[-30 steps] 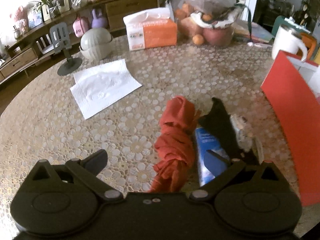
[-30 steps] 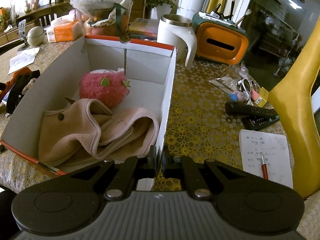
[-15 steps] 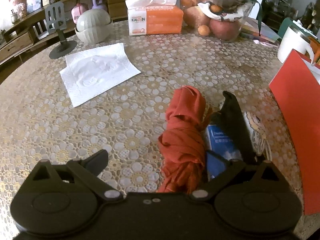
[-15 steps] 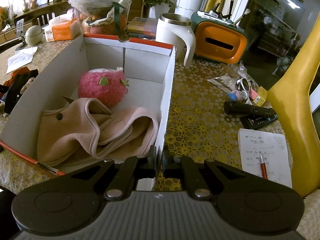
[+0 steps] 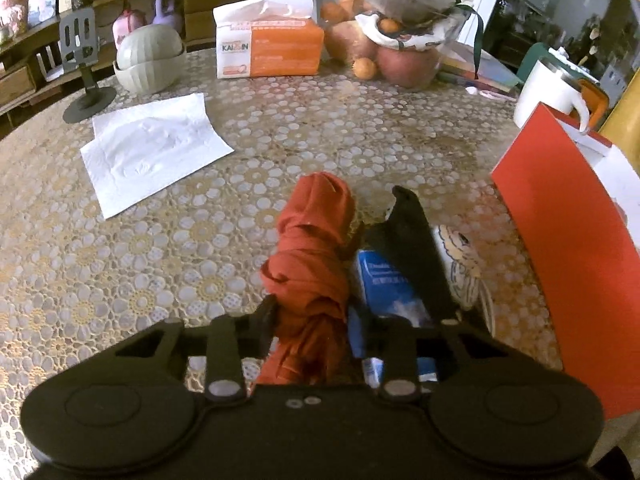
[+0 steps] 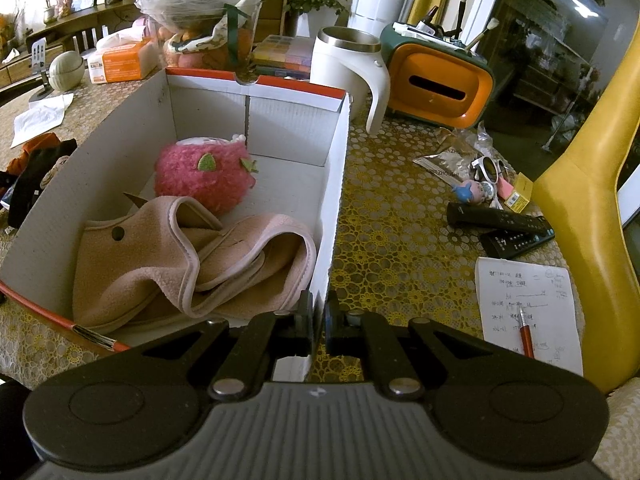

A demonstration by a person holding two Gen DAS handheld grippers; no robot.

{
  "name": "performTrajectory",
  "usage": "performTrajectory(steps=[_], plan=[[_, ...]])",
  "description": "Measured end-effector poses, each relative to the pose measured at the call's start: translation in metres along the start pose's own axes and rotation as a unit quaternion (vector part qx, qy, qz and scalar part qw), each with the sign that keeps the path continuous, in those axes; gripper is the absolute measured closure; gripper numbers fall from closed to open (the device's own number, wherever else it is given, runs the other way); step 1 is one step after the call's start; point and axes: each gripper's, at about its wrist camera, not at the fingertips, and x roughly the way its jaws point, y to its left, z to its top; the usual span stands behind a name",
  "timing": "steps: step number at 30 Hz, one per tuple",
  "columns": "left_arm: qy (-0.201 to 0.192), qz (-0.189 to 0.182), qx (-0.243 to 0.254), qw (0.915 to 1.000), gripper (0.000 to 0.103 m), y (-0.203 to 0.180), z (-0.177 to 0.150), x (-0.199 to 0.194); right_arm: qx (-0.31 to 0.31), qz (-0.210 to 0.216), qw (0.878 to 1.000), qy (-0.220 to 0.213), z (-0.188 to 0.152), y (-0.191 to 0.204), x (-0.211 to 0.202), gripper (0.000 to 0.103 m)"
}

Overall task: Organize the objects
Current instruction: 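Grasp the red cloth with the left gripper, then lift the red cloth with the left gripper and carry it over the box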

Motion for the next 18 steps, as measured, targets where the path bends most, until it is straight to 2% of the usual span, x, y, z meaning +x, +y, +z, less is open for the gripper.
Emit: performTrajectory(steps=[6, 18], plan=[[-0.006, 0.008, -0.007, 0.9999, 0.076, -0.003, 0.001, -0.008, -0.001, -0.001, 1.000, 0.001, 0.000, 0.001, 0.000, 0.098], [-0.042, 0.014, 0.003, 0.9990, 0.076, -0.016, 0.013, -0.066, 0.003, -0.003, 1.000, 0.002, 0.001, 0.000, 0.000, 0.098]])
